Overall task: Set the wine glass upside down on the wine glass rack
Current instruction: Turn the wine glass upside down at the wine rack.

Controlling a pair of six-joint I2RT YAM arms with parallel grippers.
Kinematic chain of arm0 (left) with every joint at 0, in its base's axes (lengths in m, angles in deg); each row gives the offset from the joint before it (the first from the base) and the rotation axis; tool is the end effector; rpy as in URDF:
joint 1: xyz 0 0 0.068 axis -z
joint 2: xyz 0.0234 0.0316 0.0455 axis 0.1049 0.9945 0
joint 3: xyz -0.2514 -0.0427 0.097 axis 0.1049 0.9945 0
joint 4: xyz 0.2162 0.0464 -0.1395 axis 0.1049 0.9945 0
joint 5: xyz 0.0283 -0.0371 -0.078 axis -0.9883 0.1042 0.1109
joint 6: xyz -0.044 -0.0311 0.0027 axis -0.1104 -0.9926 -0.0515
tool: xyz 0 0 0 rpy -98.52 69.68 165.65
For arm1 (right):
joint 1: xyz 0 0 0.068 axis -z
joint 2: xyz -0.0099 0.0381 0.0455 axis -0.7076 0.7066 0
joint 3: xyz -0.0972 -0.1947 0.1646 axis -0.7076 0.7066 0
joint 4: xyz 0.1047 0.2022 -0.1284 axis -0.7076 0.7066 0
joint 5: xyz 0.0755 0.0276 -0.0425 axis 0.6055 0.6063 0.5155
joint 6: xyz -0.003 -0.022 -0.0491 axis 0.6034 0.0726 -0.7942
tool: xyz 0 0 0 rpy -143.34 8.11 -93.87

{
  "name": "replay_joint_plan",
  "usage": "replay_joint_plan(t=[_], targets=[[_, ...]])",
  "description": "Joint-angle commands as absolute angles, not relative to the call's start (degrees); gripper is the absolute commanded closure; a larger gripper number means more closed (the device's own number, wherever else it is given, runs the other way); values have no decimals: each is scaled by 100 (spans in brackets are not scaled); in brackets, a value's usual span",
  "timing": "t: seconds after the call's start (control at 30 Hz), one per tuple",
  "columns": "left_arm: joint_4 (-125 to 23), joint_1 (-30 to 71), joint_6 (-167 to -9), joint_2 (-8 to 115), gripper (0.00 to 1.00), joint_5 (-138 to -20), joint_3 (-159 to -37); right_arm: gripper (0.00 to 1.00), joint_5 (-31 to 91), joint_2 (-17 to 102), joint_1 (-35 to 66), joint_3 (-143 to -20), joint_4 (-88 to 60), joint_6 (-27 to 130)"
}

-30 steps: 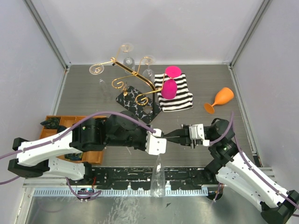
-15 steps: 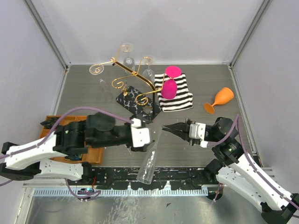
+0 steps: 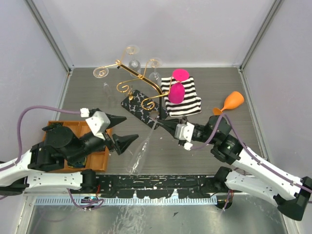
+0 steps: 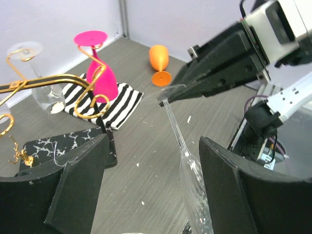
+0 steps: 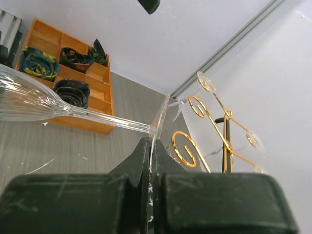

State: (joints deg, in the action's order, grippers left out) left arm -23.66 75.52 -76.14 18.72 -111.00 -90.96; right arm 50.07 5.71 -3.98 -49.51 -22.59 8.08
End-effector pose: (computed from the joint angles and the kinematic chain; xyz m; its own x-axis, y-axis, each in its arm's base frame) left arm 0.0322 -0.1185 0.4408 0.0006 0.0092 -1.0000 0.8441 0.5361 0.0054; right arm 0.1061 0.1476 0.3691 0.6464 -0.0570 -0.7609 -0.7307 0.2408 -0.6388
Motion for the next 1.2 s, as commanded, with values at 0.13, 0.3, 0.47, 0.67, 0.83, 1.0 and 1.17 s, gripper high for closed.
replay_joint_plan(t=[0.13, 0.3, 0.47, 0.67, 0.83, 1.0, 1.17], targets=[[-2268, 7572, -8250, 1730, 22, -11847, -8880, 99, 2989, 1061, -1588, -5663, -2550, -646], [-2561, 7576, -8334, 1767, 26, -11887, -8674, 99, 2165, 1259, -2313, -5826, -2731, -1146], [-2602, 7570, -8375, 1872, 31, -11787, -8657, 99, 1746, 1341, -2732, -5934, -2898, -1534], [-2636, 7572, -8494, 1938, 38, -11657, -8589, 99, 1341, 1419, -3071, -5994, -3046, -1942], [-2768, 7572, -8576, 1925, 48, -11636, -8502, 99, 1144, 1446, -3179, -5964, -3192, -2166], [-2790, 7572, -8619, 1906, 54, -11631, -8449, 99, 1040, 1442, -3294, -5914, -3342, -2359], [-2842, 7572, -8659, 1901, 64, -11630, -8418, 99, 1016, 1541, -3466, -5880, -3445, -2677]])
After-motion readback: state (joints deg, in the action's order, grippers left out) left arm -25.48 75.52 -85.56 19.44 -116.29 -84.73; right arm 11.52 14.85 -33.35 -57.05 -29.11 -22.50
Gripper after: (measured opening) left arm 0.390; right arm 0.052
